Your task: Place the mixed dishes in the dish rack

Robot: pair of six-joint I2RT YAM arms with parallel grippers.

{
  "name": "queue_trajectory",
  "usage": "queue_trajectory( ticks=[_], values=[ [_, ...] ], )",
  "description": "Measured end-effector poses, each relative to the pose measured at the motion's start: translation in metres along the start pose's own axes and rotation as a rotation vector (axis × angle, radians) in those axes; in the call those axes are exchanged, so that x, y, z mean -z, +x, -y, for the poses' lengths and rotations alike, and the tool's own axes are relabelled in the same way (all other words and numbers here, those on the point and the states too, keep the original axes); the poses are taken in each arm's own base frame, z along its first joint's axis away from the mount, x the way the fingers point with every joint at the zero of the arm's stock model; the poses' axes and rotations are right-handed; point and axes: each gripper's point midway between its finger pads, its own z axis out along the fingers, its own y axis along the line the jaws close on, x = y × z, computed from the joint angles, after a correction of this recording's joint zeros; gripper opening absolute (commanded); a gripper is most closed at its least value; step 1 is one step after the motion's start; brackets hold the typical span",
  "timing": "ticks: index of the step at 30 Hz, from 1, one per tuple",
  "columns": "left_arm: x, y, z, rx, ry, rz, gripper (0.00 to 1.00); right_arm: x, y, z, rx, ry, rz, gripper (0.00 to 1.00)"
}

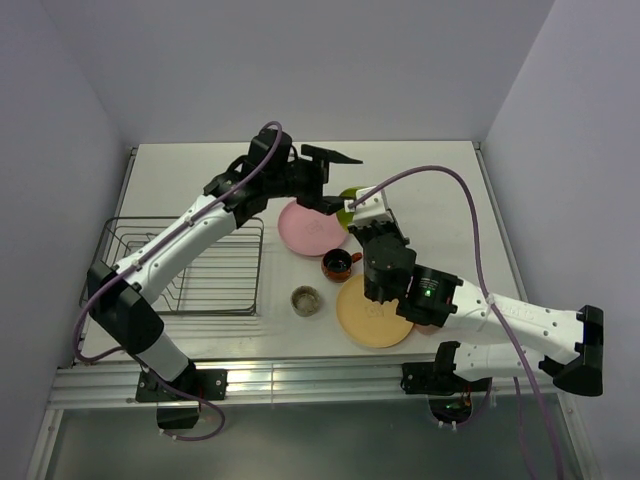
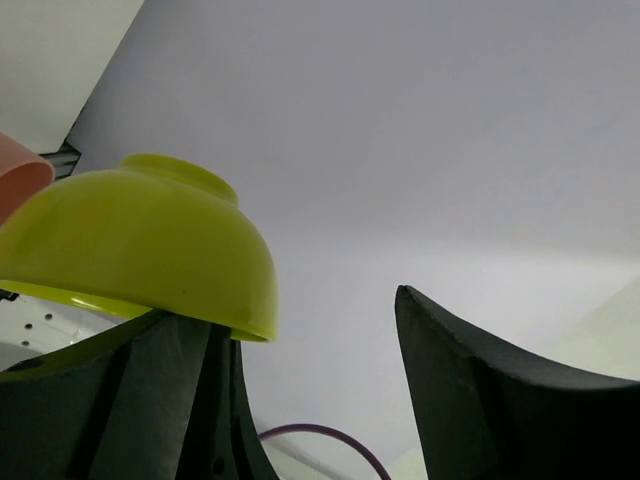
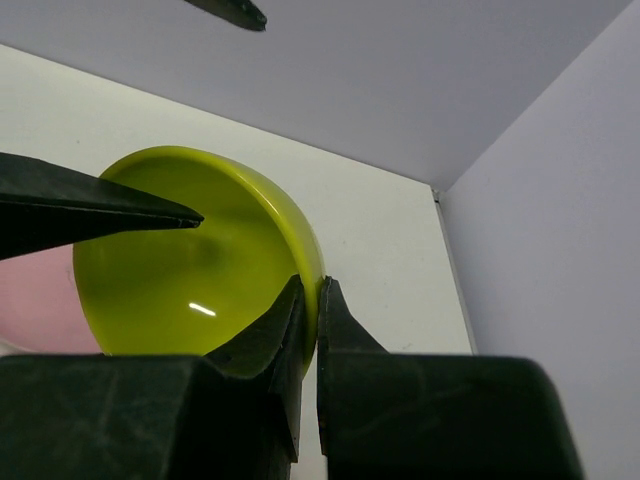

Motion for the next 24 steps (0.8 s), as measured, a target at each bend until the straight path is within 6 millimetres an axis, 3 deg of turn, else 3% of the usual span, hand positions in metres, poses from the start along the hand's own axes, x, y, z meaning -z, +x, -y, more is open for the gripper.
queue_trajectory(
  ticks=[6,10,12,15,17,24],
  values=[
    [0.021,-0.011,-0.003,0.045,-0.034,-0.034,0.82,0.002,0.009,-0.009,-0.034,-0.042,0.002,0.00],
    [0.046,-0.028,-0.013,0.050,-0.072,-0.025,0.84,0.005,0.012,-0.015,-0.042,-0.090,0.000,0.00],
    [0.059,-0.045,-0.010,0.007,-0.061,0.019,0.84,0.008,0.016,-0.015,-0.042,-0.109,-0.010,0.00],
    [0.080,-0.079,-0.006,-0.089,-0.042,0.098,0.85,0.011,0.022,-0.015,-0.063,-0.154,-0.033,0.00],
    [0.089,-0.090,-0.012,-0.181,-0.057,0.130,0.86,0.010,0.023,-0.016,-0.080,-0.187,-0.061,0.00],
    [0.115,-0.080,-0.032,-0.652,-0.110,0.218,0.85,0.002,0.028,-0.031,-0.168,-0.356,-0.264,0.00]
  ],
)
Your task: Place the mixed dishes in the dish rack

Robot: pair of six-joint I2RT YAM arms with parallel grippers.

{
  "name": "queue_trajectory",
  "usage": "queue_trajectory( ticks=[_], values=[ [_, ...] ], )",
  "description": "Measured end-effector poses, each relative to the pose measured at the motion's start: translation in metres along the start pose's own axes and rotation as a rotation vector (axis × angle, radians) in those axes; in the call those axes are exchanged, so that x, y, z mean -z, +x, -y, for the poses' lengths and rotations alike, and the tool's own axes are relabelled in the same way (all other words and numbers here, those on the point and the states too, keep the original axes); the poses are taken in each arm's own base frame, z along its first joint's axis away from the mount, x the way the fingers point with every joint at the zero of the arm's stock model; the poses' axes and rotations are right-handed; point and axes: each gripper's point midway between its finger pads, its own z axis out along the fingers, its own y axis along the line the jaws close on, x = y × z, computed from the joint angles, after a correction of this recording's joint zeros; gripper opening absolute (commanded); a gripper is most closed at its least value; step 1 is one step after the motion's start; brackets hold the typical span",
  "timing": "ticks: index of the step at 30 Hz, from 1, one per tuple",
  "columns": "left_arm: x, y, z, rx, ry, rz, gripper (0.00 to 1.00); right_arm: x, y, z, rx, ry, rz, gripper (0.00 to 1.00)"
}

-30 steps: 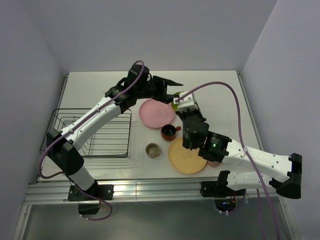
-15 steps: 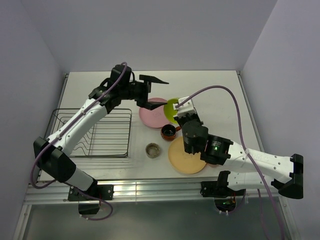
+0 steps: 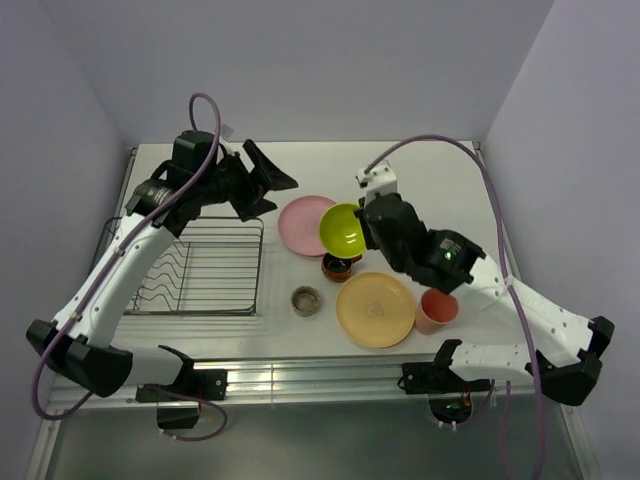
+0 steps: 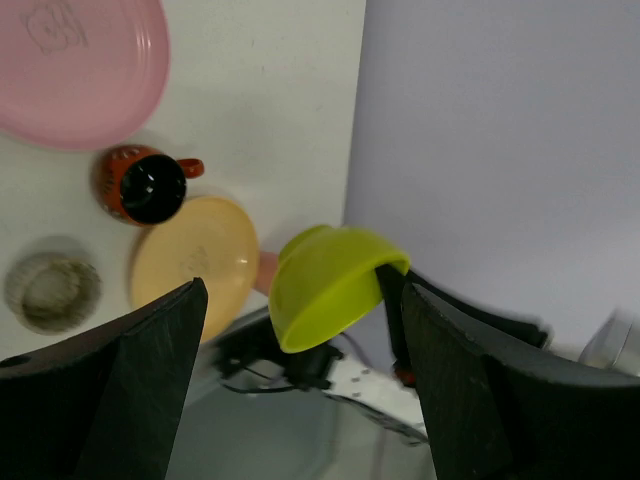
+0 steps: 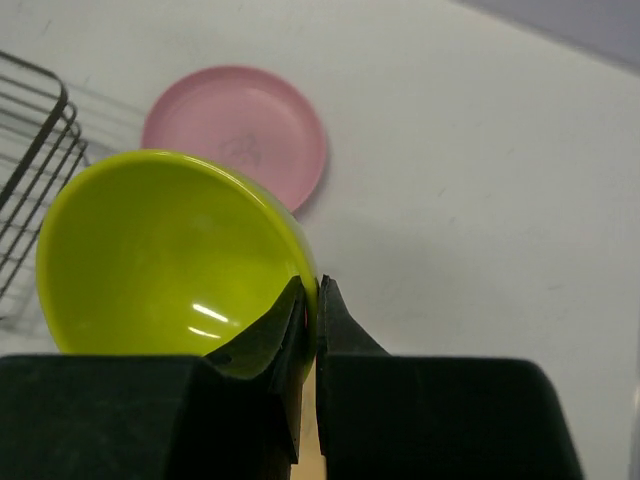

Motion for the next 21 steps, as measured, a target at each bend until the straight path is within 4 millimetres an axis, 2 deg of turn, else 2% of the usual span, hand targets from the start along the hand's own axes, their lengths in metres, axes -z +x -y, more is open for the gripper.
queue_trajectory(
  ticks=[3,5,7,9,11,14,21],
  values=[
    [0.017,0.022,0.011,-0.251,0.033,0.055,0.84,-0.015,0.005,-0.008,-0.057,-0.084,-0.145,0.00],
    [0.034,0.048,0.024,-0.418,0.110,0.066,0.84,-0.024,0.013,-0.017,-0.088,-0.138,-0.256,0.00],
    [0.052,0.070,0.029,-0.549,0.192,0.076,0.85,-0.031,0.024,-0.034,-0.121,-0.223,-0.375,0.00],
    [0.066,0.078,0.029,-0.629,0.237,0.100,0.85,-0.033,0.035,-0.048,-0.149,-0.289,-0.465,0.00],
    [0.076,0.076,0.029,-0.695,0.251,0.132,0.85,-0.029,0.047,-0.060,-0.187,-0.361,-0.564,0.00],
    [0.076,0.072,0.023,-0.755,0.223,0.151,0.86,-0.018,0.052,-0.069,-0.245,-0.441,-0.638,0.00],
    [0.055,0.081,-0.011,-0.777,0.121,0.051,0.87,-0.002,0.033,-0.077,-0.371,-0.582,-0.657,0.00]
  ],
)
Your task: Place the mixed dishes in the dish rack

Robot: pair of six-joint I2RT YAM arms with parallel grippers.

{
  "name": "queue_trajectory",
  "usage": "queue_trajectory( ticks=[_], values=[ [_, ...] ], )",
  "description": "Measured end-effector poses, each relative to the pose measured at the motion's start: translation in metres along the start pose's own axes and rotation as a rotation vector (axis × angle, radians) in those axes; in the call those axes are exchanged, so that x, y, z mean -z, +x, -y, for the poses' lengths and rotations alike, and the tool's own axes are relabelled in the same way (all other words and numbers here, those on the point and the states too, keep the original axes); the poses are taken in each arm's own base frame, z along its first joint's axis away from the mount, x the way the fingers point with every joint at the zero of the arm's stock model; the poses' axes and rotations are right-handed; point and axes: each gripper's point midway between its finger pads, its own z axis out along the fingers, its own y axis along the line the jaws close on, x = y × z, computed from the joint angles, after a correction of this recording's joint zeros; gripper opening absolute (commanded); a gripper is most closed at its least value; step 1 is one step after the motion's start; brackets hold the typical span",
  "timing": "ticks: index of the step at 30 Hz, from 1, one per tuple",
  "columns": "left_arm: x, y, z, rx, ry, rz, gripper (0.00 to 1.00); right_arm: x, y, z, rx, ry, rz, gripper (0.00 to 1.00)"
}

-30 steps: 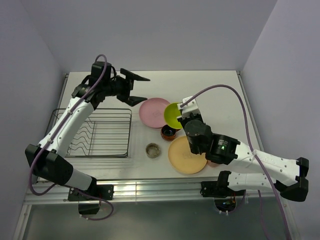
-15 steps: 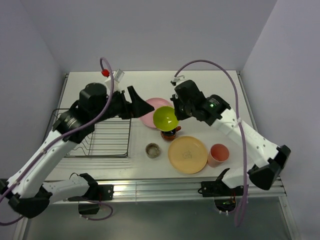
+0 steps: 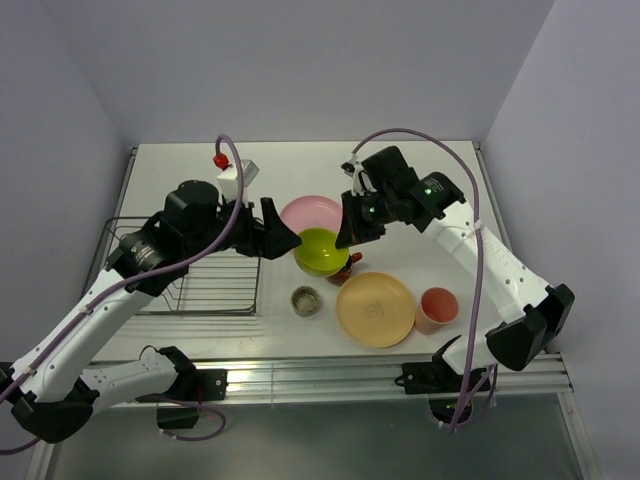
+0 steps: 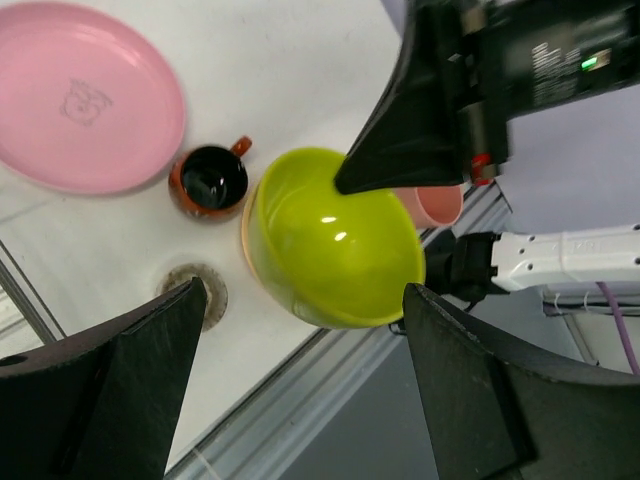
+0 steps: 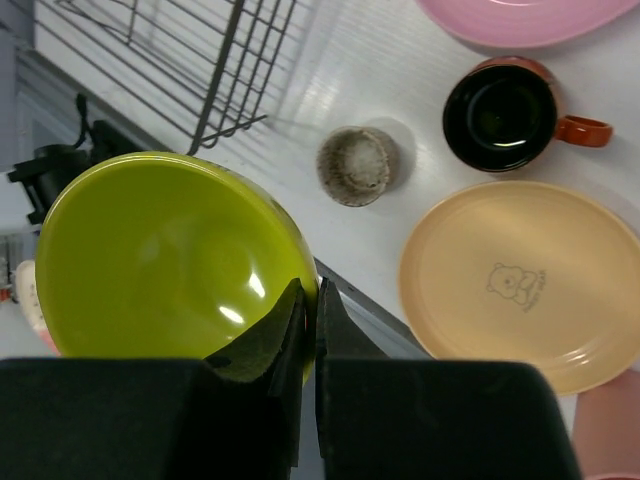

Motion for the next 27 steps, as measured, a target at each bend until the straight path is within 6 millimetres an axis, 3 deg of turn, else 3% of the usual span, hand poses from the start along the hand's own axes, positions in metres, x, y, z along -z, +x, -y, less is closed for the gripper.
queue_trajectory(
  ticks=[4,9,22,27],
  values=[
    [-0.006,0.016,-0.003,0.051,0.004,-0.055,0.86,0.010,-0.001,-0.011,-0.005,-0.057,0.019,0.00],
    [-0.008,0.018,0.005,0.127,0.029,-0.071,0.86,0.020,-0.007,-0.022,0.000,-0.106,0.063,0.00],
    [-0.009,0.008,0.032,0.340,0.118,-0.074,0.88,0.052,-0.037,-0.041,0.013,-0.196,0.278,0.00],
    [-0.008,0.004,0.037,0.381,0.131,-0.070,0.88,0.054,-0.044,-0.046,0.009,-0.228,0.310,0.00]
  ],
)
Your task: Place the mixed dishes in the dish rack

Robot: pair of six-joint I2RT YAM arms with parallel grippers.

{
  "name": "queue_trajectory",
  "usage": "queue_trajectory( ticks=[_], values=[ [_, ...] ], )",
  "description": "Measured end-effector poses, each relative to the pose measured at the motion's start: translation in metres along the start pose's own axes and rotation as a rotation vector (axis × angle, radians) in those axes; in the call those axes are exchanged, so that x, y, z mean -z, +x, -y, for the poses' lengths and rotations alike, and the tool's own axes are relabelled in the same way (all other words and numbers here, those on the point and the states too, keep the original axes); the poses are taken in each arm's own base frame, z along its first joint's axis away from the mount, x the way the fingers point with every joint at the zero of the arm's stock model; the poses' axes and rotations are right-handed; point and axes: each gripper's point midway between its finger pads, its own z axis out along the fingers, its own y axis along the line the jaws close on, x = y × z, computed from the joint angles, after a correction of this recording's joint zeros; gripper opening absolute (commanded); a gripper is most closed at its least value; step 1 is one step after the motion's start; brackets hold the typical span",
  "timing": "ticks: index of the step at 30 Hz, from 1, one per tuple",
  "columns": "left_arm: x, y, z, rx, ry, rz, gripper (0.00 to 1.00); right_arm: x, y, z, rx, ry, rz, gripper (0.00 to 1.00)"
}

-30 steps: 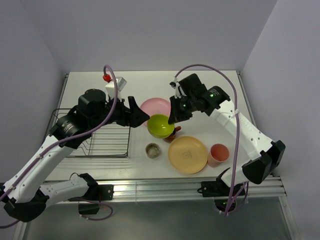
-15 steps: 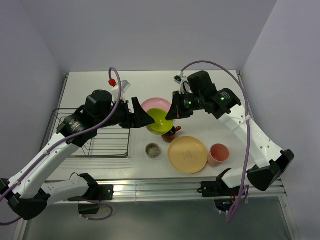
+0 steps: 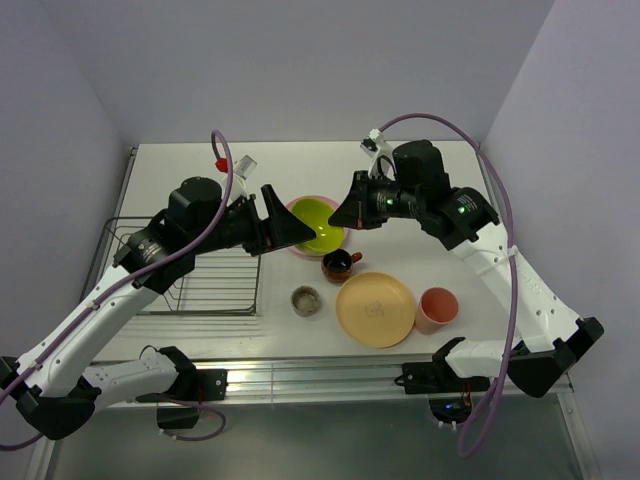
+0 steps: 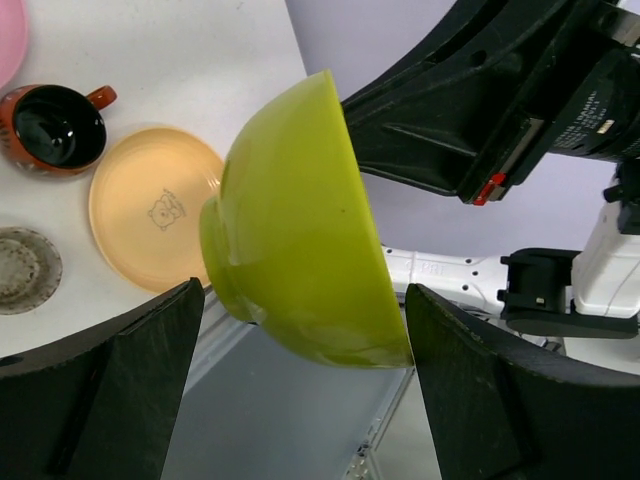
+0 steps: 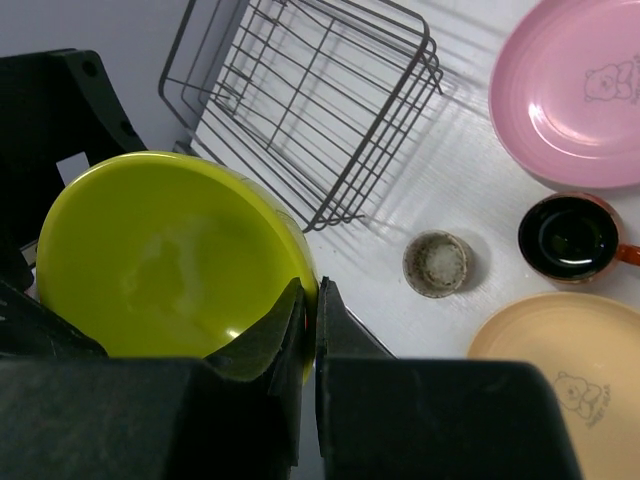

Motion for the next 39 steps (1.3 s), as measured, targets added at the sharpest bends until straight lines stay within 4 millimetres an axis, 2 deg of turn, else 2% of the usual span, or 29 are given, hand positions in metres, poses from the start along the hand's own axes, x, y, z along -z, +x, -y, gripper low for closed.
queue_trajectory(
  ticks=[8,17,19,23,24,26,27,29,33,36,37,39],
  values=[
    [0.001,-0.007,0.010,0.049,0.043,0.016,0.88,-0.006,-0.003,-0.001,-0.025,-0.030,0.027,0.00],
    [0.001,-0.012,0.012,0.082,0.058,0.035,0.79,-0.003,-0.006,-0.005,-0.022,-0.050,0.059,0.00],
    [0.000,-0.011,0.011,0.092,0.064,0.038,0.70,-0.003,-0.007,-0.006,-0.023,-0.056,0.061,0.00],
    [-0.001,-0.012,0.009,0.116,0.062,0.045,0.43,-0.003,-0.009,-0.005,-0.017,-0.051,0.068,0.00],
    [-0.001,-0.013,0.009,0.117,0.062,0.046,0.29,-0.003,-0.009,-0.004,-0.015,-0.050,0.069,0.00],
    [-0.001,-0.013,0.008,0.117,0.060,0.047,0.12,-0.003,-0.009,-0.004,-0.015,-0.050,0.069,0.03],
    [-0.001,-0.013,0.008,0.117,0.059,0.048,0.00,-0.003,-0.009,-0.004,-0.015,-0.050,0.069,0.04],
    [-0.001,-0.014,0.007,0.118,0.056,0.052,0.00,-0.004,-0.009,-0.004,-0.016,-0.049,0.066,0.06],
    [0.000,-0.015,0.004,0.121,0.047,0.061,0.00,-0.008,-0.009,-0.002,-0.018,-0.049,0.059,0.17],
    [0.001,-0.016,0.001,0.119,0.037,0.067,0.00,-0.011,-0.008,-0.001,-0.023,-0.049,0.049,0.34],
    [0.001,-0.016,0.000,0.117,0.033,0.070,0.00,-0.012,-0.008,-0.001,-0.024,-0.048,0.047,0.44],
    [0.002,-0.017,-0.003,0.113,0.021,0.075,0.00,-0.013,-0.008,0.000,-0.023,-0.046,0.046,0.53]
  ],
)
